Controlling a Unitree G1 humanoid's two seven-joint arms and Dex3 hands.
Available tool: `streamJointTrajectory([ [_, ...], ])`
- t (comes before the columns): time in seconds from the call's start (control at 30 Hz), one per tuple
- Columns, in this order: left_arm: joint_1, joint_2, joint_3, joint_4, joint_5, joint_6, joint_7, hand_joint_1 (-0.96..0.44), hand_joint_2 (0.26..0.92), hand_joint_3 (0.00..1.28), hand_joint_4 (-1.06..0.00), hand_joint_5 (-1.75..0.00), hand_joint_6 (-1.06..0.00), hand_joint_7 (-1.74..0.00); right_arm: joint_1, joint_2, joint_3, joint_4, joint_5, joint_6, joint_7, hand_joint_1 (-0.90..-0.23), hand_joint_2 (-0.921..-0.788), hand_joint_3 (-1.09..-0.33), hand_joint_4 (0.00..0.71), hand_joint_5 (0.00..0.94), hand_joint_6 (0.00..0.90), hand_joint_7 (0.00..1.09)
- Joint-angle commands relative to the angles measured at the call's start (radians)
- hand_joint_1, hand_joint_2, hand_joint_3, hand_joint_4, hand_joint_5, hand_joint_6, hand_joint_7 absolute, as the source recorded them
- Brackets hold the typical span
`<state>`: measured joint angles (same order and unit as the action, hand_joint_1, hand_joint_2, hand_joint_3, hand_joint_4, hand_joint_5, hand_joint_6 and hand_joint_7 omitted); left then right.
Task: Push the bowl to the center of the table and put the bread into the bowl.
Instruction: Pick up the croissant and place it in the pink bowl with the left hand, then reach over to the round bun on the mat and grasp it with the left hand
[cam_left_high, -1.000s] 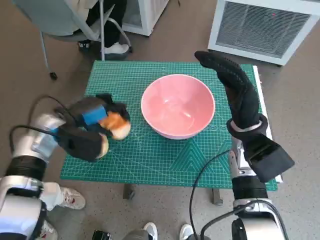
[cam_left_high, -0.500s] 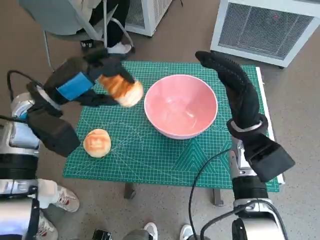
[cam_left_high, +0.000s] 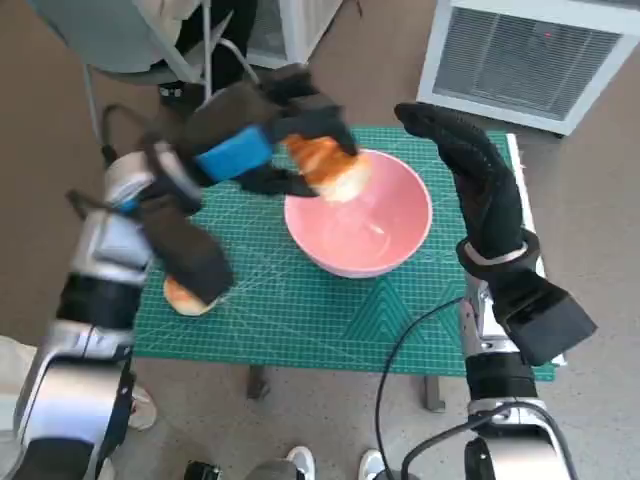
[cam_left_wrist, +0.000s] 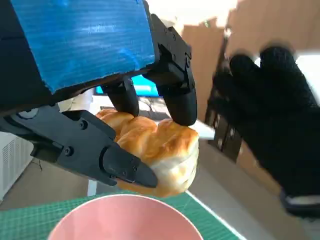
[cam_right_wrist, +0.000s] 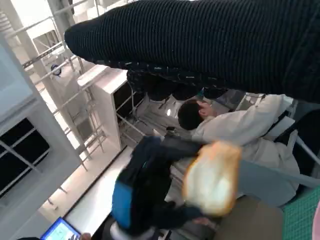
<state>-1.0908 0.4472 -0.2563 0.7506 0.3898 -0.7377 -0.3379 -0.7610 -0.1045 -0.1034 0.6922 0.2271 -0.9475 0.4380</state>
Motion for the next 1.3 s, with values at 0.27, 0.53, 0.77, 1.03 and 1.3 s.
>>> streamJointTrajectory([
  [0.27, -0.106, -0.074, -0.122, 0.244, 0.173, 0.014, 0.116, 0.00, 0.920, 0.14, -0.53, -1.16, -0.63, -1.32, 0.040, -0.008, -0.010, -0.002, 0.027, -0.007, 0.021, -0.563, -0.921, -0.782, 0.294, 0.060, -0.001, 0.72],
  [0.53, -0.113, -0.118, -0.115, 0.344, 0.102, 0.141, -0.109, -0.13, 0.891, 0.21, -0.10, -0.41, -0.15, -0.88, 0.046, -0.005, -0.016, -0.012, 0.029, -0.009, 0.012, -0.561, -0.921, -0.775, 0.295, 0.062, -0.001, 0.70],
  [0.77, -0.086, -0.106, -0.102, 0.282, 0.059, 0.229, -0.244, -0.10, 0.846, 0.08, -0.01, -0.03, -0.01, -0.52, 0.049, -0.007, -0.020, -0.012, 0.022, -0.024, 0.004, -0.559, -0.921, -0.775, 0.296, 0.063, -0.001, 0.70],
  [1.03, 0.001, -0.036, -0.072, 0.144, 0.024, 0.197, -0.242, -0.11, 0.840, 0.04, -0.02, -0.01, -0.04, -0.45, 0.044, -0.002, -0.018, -0.001, 0.011, -0.029, -0.007, -0.563, -0.921, -0.779, 0.298, 0.064, -0.001, 0.70],
  [1.3, 0.172, 0.106, 0.017, -0.209, -0.077, 0.270, -0.341, -0.09, 0.853, 0.00, -0.08, 0.00, -0.22, -0.16, 0.051, 0.007, -0.006, -0.020, 0.021, -0.009, -0.001, -0.562, -0.921, -0.782, 0.296, 0.064, -0.001, 0.70],
])
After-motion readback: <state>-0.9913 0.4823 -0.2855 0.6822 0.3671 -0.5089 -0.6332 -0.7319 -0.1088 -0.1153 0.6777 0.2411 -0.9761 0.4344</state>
